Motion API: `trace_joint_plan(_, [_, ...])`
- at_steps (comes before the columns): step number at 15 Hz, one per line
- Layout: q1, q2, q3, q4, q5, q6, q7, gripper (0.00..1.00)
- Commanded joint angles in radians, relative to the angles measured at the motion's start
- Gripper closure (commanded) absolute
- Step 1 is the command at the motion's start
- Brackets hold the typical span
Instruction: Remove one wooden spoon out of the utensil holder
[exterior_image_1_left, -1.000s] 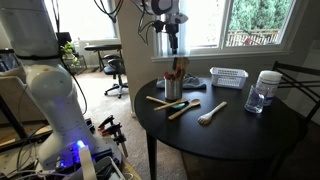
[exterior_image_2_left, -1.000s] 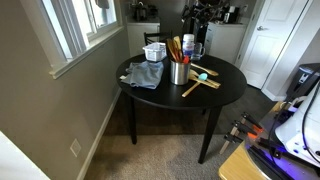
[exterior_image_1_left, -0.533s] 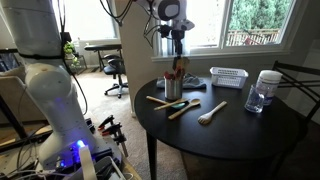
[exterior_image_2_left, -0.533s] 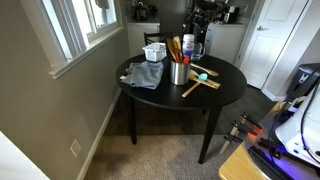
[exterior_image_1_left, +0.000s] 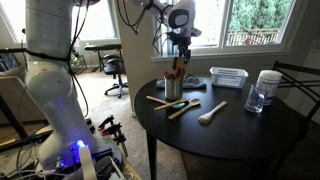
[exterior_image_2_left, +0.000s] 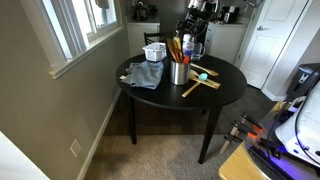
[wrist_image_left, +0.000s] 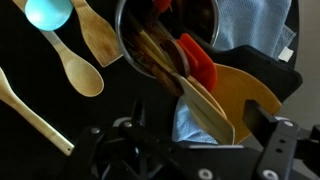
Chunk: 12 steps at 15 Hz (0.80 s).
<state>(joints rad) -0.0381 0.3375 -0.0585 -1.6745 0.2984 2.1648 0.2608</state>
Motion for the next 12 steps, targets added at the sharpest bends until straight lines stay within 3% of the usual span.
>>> trace_joint_plan(1, [-0.025,0.045,0.030,0.073,0.025,-0.021,-0.099,0.00])
trace_joint_plan(12, [-0.032,0.132,0.063,0.205,-0.001,-0.098,-0.234,0.00])
